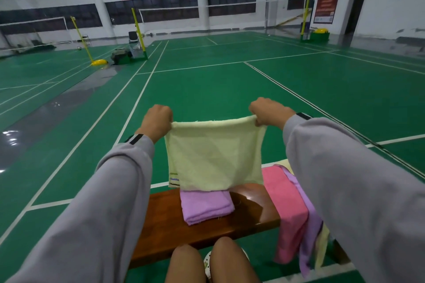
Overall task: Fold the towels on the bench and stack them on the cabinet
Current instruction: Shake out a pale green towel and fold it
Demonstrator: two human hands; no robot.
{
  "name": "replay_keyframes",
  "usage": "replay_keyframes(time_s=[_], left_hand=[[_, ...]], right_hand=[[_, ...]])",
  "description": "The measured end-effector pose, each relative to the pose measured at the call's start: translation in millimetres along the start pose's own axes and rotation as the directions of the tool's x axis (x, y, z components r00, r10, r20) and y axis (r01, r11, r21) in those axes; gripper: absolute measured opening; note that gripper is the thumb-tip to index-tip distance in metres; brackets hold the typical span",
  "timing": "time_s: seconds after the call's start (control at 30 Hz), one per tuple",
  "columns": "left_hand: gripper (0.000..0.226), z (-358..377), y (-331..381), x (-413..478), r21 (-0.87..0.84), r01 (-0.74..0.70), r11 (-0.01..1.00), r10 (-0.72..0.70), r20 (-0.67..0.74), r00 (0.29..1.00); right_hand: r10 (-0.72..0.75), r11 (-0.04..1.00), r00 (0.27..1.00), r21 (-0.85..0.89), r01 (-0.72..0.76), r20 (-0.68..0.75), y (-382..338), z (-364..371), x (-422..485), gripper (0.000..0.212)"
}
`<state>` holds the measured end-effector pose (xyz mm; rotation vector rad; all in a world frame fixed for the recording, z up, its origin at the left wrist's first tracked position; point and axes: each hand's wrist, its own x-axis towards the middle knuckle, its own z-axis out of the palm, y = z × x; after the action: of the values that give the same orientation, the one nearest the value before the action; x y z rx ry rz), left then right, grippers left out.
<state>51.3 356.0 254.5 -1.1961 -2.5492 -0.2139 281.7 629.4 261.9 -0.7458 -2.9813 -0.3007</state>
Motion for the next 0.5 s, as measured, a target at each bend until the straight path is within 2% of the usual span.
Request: replay_keyframes(time_s=[0.07, 0.13, 0.2, 0.27, 0.3, 0.4, 0.5], left_hand=[[0.019, -2, 2, 2, 0.049, 0.008, 0.999, -0.003, -0.093, 0.996], [0.019, -3, 4, 2, 0.023, 0.041, 0.999, -0.037, -0.157, 0.987], [0.018, -2, 4, 0, -0.084, 0.116, 0.990, -0.128, -0.150, 0.980], [0.016, 2, 1, -1, -0.208, 0.193, 0.959, -0.219, -0.108, 0.970], [0.014, 2, 1, -2, -0.274, 0.225, 0.935, -0.257, -0.089, 0.962], [0.018, 3, 3, -3, -0.527, 0.289, 0.799, -0.324, 0.028, 0.946], [0.020, 2, 8, -6, -0.744, 0.374, 0.554, -0.294, 0.246, 0.924]], right_hand=[[0.013, 1.000, 0.999, 0.006, -0.013, -0.044, 4, -5, 1, 0.019], [0.031, 0.999, 0.997, 0.044, -0.028, -0.069, 10, -6, 1, 0.023], [0.045, 0.991, 0.998, 0.127, -0.040, -0.038, 14, -6, -1, 0.018], [0.076, 0.969, 0.997, 0.236, -0.071, -0.012, 16, -3, -3, 0.004], [0.095, 0.957, 0.995, 0.277, -0.088, -0.012, 16, -3, -4, 0.005], [0.128, 0.940, 0.992, 0.321, -0.116, -0.015, 19, -3, -8, 0.007], [0.183, 0.923, 0.983, 0.350, -0.161, -0.029, 23, -6, -10, 0.014]])
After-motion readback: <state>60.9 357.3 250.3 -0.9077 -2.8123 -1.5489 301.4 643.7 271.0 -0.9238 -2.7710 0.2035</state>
